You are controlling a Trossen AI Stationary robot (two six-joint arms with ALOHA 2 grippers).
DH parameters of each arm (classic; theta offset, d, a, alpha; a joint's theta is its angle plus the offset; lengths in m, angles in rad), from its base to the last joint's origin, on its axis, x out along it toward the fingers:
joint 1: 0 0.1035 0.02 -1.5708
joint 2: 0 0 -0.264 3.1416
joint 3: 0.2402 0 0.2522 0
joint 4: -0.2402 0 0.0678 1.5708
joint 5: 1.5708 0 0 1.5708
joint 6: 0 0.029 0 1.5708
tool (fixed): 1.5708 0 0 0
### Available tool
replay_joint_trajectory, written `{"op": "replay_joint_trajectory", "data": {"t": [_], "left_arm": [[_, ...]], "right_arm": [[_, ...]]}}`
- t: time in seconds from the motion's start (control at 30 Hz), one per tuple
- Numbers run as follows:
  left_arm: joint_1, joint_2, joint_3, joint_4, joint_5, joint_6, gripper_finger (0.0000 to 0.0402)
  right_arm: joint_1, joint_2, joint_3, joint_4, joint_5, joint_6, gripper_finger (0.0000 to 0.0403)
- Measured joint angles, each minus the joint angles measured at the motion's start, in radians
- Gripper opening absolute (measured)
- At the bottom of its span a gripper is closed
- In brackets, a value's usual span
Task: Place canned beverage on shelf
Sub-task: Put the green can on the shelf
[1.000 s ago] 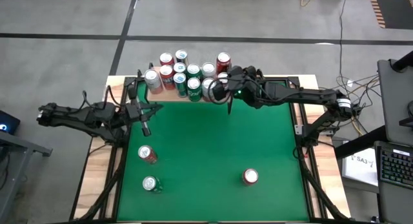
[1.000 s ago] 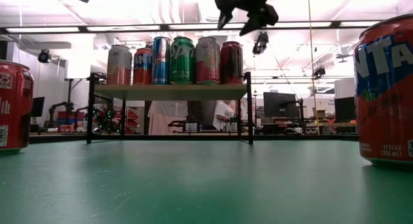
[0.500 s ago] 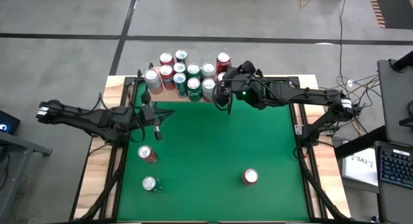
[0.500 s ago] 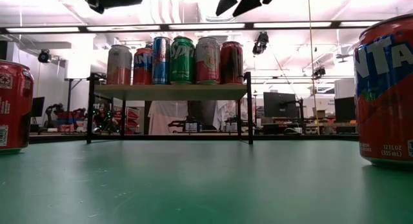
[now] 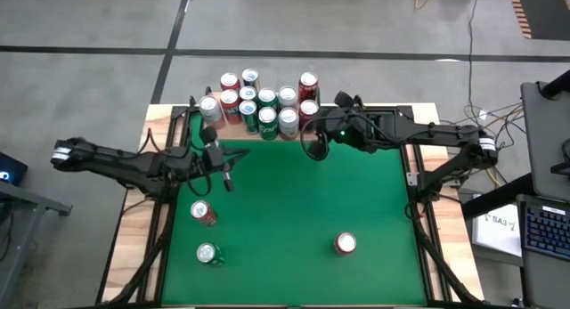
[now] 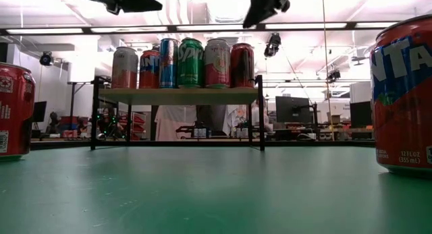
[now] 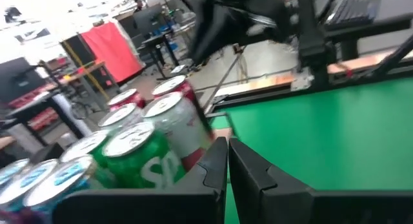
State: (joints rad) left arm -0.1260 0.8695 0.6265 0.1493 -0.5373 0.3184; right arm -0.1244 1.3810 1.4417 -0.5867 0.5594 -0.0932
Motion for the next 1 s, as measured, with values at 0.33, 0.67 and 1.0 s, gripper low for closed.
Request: {"op": "replay_joint_trajectory", "data": {"t": [0.33,0.67,1.0], "left_arm": [[0.173,0.02,0.091,-0.122,0.348,-0.01,0.0],[0.183,0.02,0.093,-0.131,0.353,-0.013,0.0],[0.183,0.022,0.093,-0.126,0.353,-0.007,0.0]], "right_arm": [[-0.081,-0.093,-0.167,0.15,-0.418,-0.053,0.001],[-0.076,-0.115,-0.378,0.354,-0.42,0.041,0.0009],[-0.074,-0.115,-0.432,0.363,-0.419,0.127,0.0009]]}}
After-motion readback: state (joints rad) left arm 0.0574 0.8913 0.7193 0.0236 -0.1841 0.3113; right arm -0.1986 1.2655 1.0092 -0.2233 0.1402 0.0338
